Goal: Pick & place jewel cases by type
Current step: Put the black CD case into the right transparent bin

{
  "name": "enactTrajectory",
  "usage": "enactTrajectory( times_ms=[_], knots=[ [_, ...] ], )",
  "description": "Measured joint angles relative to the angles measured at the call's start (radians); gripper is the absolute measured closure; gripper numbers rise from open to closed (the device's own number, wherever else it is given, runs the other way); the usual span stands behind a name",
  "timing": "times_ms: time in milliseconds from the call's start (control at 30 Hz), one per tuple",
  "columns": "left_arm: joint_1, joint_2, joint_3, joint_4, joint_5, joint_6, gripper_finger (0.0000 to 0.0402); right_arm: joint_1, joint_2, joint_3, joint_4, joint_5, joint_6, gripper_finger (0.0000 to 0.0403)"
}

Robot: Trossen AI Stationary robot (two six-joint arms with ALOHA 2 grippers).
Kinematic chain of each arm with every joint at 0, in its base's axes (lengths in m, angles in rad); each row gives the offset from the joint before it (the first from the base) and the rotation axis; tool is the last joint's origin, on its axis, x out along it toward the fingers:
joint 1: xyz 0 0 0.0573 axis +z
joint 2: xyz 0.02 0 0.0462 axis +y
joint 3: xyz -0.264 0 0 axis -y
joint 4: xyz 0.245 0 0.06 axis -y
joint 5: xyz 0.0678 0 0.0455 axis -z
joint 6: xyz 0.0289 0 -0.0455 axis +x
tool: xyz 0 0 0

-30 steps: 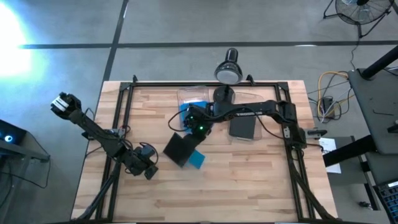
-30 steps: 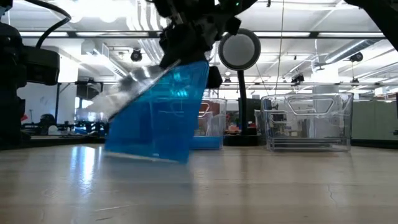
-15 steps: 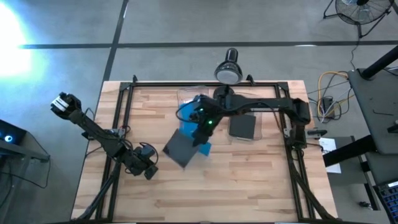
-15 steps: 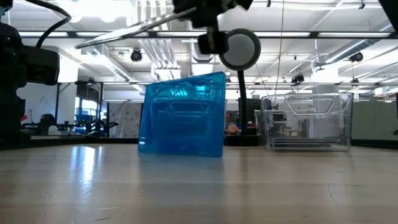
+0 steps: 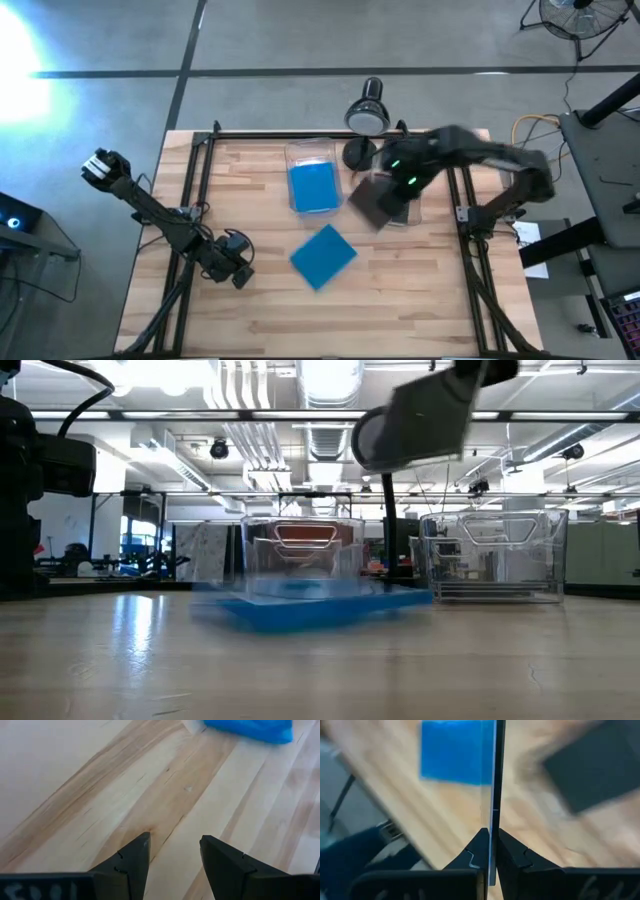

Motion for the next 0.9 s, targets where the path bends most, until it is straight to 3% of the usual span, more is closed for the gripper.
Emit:
enactTrajectory(
  times_ms=[133,267,433,633,900],
  knots=[
    [0.0,0.0,0.0,0.0,-0.007,0.0,0.0246,-0.077,-0.11,-0.018,-0.09,0.121,-0.068,0.039],
    [0.005,0.0,0.0,0.0,-0.011,0.0,0.0246,-0.211,-0.145,-0.084,-0.09,0.113,-0.276,0.039],
    [0.005,0.0,0.0,0.001,-0.013,-0.025,0.0246,-0.344,-0.102,-0.207,-0.09,0.059,-0.556,0.039],
    [0.005,0.0,0.0,0.001,-0.01,-0.104,0.0246,-0.395,-0.038,-0.337,-0.091,-0.145,-0.785,0.039],
    [0.005,0.0,0.0,0.005,-0.025,-0.153,0.0246,-0.395,0.039,-0.468,-0.067,-0.048,-0.847,0.0389]
  ],
)
